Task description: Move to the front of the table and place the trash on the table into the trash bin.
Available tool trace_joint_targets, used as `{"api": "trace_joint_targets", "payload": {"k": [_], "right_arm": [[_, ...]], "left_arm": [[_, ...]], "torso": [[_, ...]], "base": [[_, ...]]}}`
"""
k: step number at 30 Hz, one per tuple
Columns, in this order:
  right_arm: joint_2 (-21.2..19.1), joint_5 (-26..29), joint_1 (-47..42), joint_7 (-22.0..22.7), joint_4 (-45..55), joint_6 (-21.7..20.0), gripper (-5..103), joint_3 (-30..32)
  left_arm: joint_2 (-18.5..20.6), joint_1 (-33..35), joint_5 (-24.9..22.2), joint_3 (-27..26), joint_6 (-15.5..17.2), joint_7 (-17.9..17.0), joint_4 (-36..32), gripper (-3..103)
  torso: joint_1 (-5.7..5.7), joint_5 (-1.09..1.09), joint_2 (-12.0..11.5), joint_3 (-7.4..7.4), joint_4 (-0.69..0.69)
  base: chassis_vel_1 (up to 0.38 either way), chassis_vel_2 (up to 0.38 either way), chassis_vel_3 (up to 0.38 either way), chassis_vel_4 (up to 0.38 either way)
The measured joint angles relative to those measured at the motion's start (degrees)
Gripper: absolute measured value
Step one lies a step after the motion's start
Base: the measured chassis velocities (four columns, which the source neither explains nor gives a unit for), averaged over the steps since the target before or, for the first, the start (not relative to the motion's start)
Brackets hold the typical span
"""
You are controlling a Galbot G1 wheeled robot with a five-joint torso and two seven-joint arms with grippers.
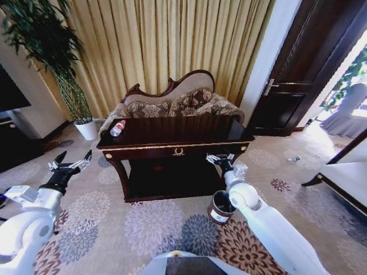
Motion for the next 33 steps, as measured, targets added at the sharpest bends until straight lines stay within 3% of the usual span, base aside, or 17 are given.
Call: {"api": "trace_joint_targets", "payload": {"k": [17,33], "right_arm": [[1.0,-1.7,0.3,-2.0,-2.3,1.5,100,0.3],[1.2,-2.1,0.0,-2.5,-2.5,1.4,100,-0.1]], "left_arm": [[0.4,-1.3,0.2,1.6,0.9,0.0,0.7,100],[0.1,-1.0,0.4,1.4,0.9,0.1,0.8,100]], "torso": [[-0.01,0.00,0.0,0.00,0.00],[0.02,0.00,0.0,0.01,0.01]], "base": [[-0.009,0.015,0.011,-0.012],[-0.168,0.156,0.156,-0.163]]}}
